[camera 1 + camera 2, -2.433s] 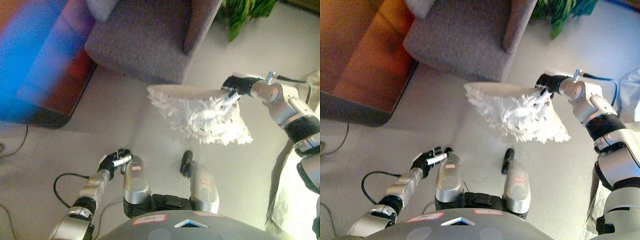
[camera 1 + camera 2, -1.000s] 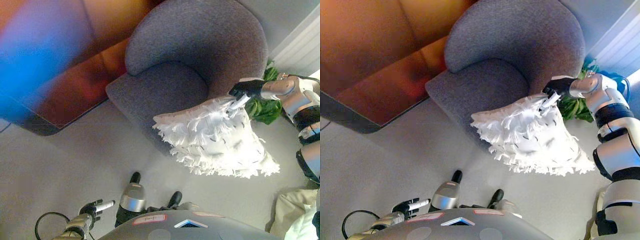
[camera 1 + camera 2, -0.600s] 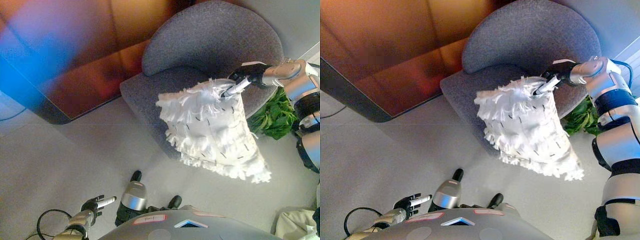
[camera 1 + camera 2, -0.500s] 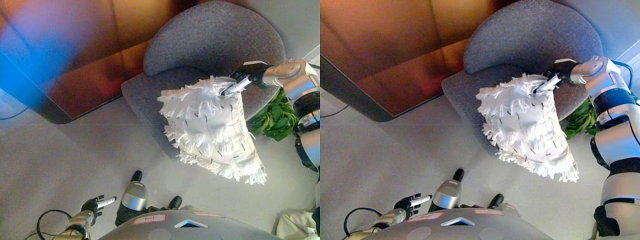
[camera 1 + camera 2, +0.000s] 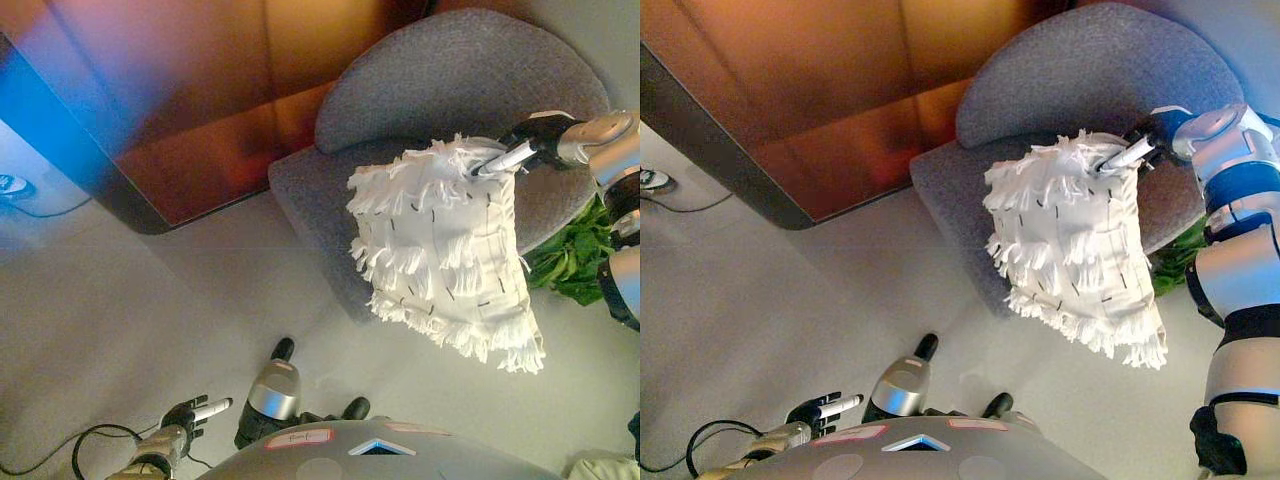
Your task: Pick up the pillow and put it on the sofa.
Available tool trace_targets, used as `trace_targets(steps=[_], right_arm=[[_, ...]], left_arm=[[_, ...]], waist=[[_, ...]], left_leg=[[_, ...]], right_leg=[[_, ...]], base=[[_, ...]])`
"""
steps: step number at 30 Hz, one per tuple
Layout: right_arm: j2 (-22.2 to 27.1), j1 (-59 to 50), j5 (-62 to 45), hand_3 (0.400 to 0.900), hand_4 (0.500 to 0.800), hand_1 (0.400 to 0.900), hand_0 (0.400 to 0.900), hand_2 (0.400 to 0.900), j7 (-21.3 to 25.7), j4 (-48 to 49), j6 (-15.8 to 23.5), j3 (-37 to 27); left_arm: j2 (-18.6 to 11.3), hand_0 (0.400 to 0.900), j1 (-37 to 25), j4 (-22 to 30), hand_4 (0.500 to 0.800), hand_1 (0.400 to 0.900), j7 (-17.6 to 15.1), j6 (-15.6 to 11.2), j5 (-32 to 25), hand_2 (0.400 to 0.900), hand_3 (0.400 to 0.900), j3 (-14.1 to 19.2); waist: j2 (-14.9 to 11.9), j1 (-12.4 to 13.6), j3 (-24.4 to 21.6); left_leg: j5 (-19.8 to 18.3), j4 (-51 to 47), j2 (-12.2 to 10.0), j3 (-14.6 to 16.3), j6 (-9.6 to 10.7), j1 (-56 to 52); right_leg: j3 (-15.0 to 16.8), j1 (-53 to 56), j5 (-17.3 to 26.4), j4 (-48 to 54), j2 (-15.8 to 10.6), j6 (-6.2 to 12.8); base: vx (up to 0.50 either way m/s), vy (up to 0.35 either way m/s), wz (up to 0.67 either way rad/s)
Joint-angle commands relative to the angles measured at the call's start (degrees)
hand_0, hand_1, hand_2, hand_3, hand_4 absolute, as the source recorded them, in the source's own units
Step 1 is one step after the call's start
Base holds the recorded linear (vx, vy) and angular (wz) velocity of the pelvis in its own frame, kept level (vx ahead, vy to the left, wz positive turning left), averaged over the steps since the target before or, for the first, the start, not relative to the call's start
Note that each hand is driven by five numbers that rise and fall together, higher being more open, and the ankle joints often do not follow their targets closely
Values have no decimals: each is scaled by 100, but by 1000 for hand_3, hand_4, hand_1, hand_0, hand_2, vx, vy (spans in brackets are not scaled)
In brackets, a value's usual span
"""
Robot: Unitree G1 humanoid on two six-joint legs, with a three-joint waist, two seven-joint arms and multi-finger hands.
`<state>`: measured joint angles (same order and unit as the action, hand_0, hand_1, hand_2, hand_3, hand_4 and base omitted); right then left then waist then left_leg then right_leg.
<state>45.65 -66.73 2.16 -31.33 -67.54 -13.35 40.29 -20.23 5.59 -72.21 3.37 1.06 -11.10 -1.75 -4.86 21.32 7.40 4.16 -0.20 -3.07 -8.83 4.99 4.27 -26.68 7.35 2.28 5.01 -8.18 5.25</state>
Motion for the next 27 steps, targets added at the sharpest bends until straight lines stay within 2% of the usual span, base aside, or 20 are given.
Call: trace_targets(steps=[1,14,17,21,27], right_arm=[[480,-1867,380,900,800,900,900,900,921,-143,-45,366],[529,-1989,646,900,800,900,900,900,1008,-201,-64,636],[623,-2046,843,900,800,900,900,900,1129,-282,-197,720],[739,-2108,1144,900,800,900,900,900,1021,-364,-446,841],[886,-2128,1354,900,800,900,900,900,835,-438,-568,964]], left_arm=[[-272,900,194,-252,800,900,22,-90,73,900,900,-563],[-289,900,265,-178,800,900,37,-23,-30,900,900,-621],[-269,900,271,-176,800,900,41,-41,-11,900,900,-610],[-298,900,261,-180,800,900,75,-46,9,900,900,-607],[-304,900,235,-157,800,900,37,-26,-47,900,900,-629]], waist=[[-68,254,-434],[-49,184,-442],[-51,164,-453],[-69,134,-464],[-96,26,-501]], left_leg=[[194,-480,-463,61,216,-238],[178,-480,-491,127,229,-339],[176,-480,-502,158,233,-339],[170,-480,-496,180,229,-337],[140,-480,-485,252,208,-390]], right_leg=[[2,238,-27,-1,-251,187],[123,295,-75,-1,-229,168],[126,293,-85,-1,-230,166],[143,276,-78,-1,-228,172],[247,241,-61,-1,-218,177]], base=[[12,-30,6],[-1,1,-7],[-42,16,2],[-40,3,1],[-42,-3,-8]])
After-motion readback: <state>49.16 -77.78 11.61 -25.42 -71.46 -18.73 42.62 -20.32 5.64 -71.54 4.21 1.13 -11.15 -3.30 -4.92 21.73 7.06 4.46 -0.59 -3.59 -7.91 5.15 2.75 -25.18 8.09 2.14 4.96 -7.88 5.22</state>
